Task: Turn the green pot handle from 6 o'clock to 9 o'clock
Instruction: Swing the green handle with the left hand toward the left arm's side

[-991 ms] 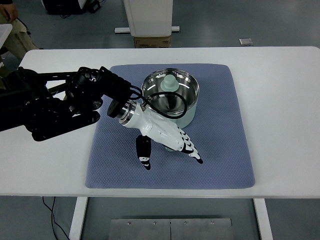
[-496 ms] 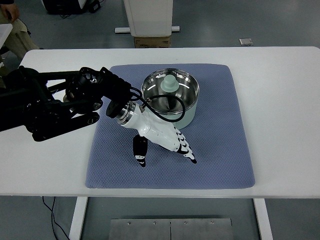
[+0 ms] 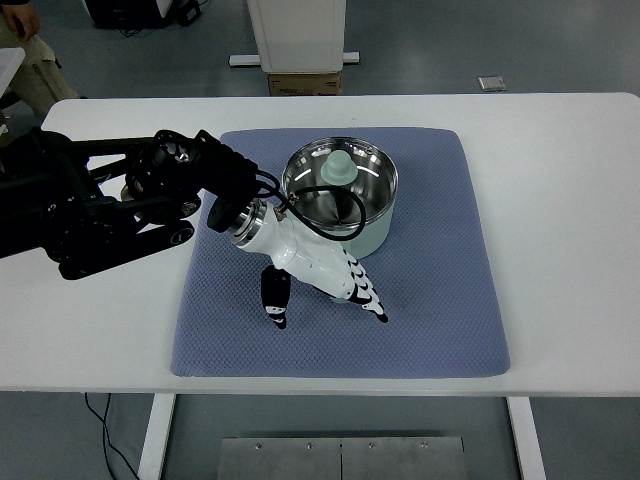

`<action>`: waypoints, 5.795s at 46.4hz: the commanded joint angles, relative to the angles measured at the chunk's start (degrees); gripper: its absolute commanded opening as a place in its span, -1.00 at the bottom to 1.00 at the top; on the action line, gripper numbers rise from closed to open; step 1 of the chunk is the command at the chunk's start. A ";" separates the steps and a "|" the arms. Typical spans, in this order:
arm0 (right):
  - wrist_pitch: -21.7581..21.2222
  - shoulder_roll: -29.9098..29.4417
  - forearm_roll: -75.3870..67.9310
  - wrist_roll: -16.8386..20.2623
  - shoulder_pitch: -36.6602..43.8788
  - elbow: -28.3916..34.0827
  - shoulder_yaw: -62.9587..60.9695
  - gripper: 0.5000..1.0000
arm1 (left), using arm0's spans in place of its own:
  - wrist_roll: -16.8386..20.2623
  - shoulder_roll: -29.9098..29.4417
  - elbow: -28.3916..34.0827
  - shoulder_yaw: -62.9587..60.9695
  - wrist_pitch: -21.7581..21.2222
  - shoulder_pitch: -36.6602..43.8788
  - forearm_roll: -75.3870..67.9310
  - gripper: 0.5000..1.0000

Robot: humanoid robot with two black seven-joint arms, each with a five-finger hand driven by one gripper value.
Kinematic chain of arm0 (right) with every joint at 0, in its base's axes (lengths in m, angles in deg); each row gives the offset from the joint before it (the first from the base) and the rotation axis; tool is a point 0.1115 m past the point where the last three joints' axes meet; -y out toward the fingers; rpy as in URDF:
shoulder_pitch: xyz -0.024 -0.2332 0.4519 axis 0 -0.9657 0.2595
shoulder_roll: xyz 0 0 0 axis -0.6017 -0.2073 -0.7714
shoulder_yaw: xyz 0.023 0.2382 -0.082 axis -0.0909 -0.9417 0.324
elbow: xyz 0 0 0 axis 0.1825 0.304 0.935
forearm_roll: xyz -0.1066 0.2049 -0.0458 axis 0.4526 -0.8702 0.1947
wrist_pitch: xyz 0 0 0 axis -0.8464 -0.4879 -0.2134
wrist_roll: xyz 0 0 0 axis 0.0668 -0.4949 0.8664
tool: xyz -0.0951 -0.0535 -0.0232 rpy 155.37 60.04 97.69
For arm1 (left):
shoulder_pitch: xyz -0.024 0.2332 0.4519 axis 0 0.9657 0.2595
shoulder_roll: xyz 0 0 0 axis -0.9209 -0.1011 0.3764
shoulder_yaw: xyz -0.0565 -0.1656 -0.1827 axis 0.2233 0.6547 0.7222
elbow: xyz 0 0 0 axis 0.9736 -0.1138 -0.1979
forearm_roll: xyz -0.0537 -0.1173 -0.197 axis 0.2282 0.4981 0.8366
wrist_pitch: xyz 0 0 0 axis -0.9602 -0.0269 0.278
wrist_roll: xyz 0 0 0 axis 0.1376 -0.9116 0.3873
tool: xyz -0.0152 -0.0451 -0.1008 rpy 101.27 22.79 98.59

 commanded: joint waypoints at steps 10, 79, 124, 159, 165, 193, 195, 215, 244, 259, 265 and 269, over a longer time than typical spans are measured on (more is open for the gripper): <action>0.00 0.00 0.00 0.00 0.00 0.00 0.00 1.00 | 0.00 -0.17 -0.49 -1.50 -0.07 -0.75 -0.47 1.00; 0.00 0.00 0.00 0.00 0.00 0.00 0.00 1.00 | 0.00 -2.11 -3.21 -8.36 0.72 -10.59 -1.79 1.00; 0.00 0.00 0.00 0.00 0.00 0.00 0.00 1.00 | 0.00 -4.83 -3.21 -13.89 0.45 -14.20 -3.46 1.00; 0.00 0.00 0.00 0.00 0.00 0.00 0.00 1.00 | 0.00 -7.91 -3.12 -18.82 -1.22 -15.96 -3.46 1.00; 0.00 0.00 0.00 0.00 0.00 0.00 0.00 1.00 | 0.00 -7.99 -3.12 -18.91 -1.30 -16.39 -3.46 1.00; 0.08 0.00 0.00 0.00 0.00 0.00 0.00 1.00 | 0.00 -9.49 -2.60 -24.18 -3.85 -19.12 -3.46 1.00; 0.00 0.00 0.00 0.00 0.00 0.00 0.00 1.00 | 0.00 -9.49 -2.51 -24.53 -4.03 -19.12 -3.46 1.00; 0.00 0.00 0.00 0.00 0.00 0.00 0.00 1.00 | 0.00 -9.58 0.13 -25.06 -4.20 -19.73 -3.11 1.00; 0.00 0.00 0.00 0.00 0.00 0.00 0.00 1.00 | 0.00 -9.49 2.15 -29.80 -7.01 -19.82 -2.41 1.00; 0.08 0.00 0.00 0.00 0.00 0.00 0.00 1.00 | 0.00 -9.40 6.19 -32.53 -10.18 -19.65 -0.30 1.00; 0.00 0.00 0.00 0.00 0.00 0.00 0.00 1.00 | 0.00 -9.40 6.28 -32.53 -10.27 -19.47 -0.21 1.00; 0.00 0.00 0.00 0.00 0.00 0.00 0.00 1.00 | 0.00 -9.40 6.45 -32.53 -10.62 -19.47 -0.21 1.00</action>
